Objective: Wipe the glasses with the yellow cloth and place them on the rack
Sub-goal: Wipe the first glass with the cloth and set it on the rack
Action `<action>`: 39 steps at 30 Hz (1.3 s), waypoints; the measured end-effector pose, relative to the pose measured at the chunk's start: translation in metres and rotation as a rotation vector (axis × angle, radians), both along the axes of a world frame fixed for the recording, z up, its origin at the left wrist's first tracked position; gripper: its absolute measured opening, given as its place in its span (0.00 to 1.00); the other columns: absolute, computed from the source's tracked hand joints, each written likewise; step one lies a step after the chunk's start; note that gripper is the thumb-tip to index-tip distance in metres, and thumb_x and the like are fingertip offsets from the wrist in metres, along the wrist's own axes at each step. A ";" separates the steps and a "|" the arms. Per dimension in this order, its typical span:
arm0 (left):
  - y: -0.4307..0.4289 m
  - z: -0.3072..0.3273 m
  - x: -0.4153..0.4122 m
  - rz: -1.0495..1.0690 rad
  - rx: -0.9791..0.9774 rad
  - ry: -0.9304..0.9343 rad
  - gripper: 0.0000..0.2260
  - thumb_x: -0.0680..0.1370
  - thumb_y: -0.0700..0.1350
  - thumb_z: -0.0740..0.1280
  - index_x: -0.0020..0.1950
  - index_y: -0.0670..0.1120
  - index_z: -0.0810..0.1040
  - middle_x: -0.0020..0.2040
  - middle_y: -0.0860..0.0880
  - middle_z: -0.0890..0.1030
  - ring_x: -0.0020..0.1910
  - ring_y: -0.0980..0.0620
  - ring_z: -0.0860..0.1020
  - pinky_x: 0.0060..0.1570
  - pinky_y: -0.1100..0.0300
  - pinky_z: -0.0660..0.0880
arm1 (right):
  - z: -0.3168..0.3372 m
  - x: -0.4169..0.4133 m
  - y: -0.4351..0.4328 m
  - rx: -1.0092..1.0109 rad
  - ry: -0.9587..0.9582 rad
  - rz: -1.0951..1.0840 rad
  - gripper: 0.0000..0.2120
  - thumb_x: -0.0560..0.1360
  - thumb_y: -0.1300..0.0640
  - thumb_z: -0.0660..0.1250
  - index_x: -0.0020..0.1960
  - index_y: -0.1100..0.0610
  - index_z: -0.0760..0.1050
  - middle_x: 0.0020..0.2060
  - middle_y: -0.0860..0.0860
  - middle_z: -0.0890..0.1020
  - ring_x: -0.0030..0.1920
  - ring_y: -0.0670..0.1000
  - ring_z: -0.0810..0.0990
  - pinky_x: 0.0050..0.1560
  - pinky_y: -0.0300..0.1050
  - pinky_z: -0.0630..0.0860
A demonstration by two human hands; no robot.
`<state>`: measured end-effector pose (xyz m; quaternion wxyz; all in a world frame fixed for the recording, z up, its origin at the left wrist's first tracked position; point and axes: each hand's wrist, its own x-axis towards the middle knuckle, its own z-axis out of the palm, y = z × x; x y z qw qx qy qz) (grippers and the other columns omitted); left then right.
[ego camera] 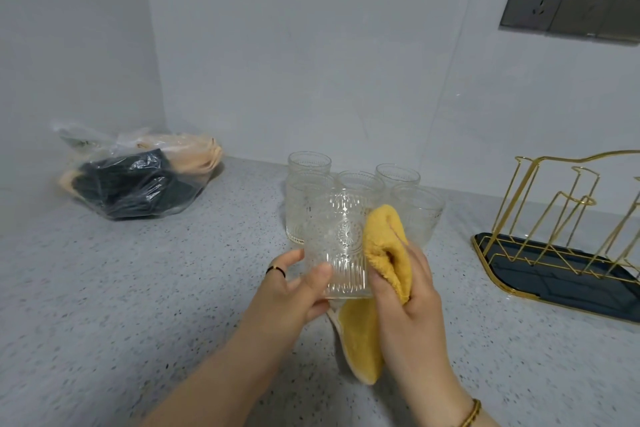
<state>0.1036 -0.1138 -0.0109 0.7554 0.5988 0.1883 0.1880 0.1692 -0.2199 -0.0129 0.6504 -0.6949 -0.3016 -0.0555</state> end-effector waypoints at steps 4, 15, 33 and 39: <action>-0.003 -0.004 0.002 -0.065 -0.004 0.052 0.46 0.56 0.61 0.76 0.70 0.47 0.64 0.62 0.48 0.78 0.57 0.52 0.78 0.63 0.54 0.72 | -0.009 -0.002 0.004 -0.109 -0.130 0.046 0.27 0.67 0.52 0.60 0.56 0.23 0.62 0.66 0.42 0.64 0.64 0.35 0.62 0.59 0.20 0.59; -0.004 -0.008 0.004 -0.127 -0.097 -0.012 0.34 0.59 0.52 0.76 0.61 0.41 0.72 0.49 0.46 0.85 0.49 0.50 0.83 0.57 0.52 0.73 | 0.004 0.008 -0.006 -0.046 0.053 0.087 0.15 0.70 0.46 0.63 0.57 0.45 0.73 0.55 0.50 0.78 0.56 0.48 0.76 0.62 0.49 0.71; 0.004 -0.008 0.003 -0.171 -0.149 -0.133 0.27 0.57 0.52 0.70 0.53 0.43 0.78 0.48 0.46 0.85 0.49 0.50 0.83 0.49 0.61 0.79 | 0.004 0.001 -0.003 -0.004 0.131 0.127 0.10 0.74 0.49 0.62 0.56 0.43 0.70 0.53 0.44 0.78 0.52 0.37 0.76 0.51 0.30 0.73; 0.018 -0.009 0.007 0.009 -0.245 -0.115 0.18 0.63 0.50 0.65 0.49 0.45 0.78 0.43 0.48 0.86 0.42 0.53 0.84 0.51 0.57 0.75 | -0.002 -0.015 0.004 -0.163 -0.053 0.182 0.17 0.69 0.50 0.59 0.55 0.35 0.64 0.54 0.40 0.71 0.53 0.28 0.68 0.48 0.19 0.63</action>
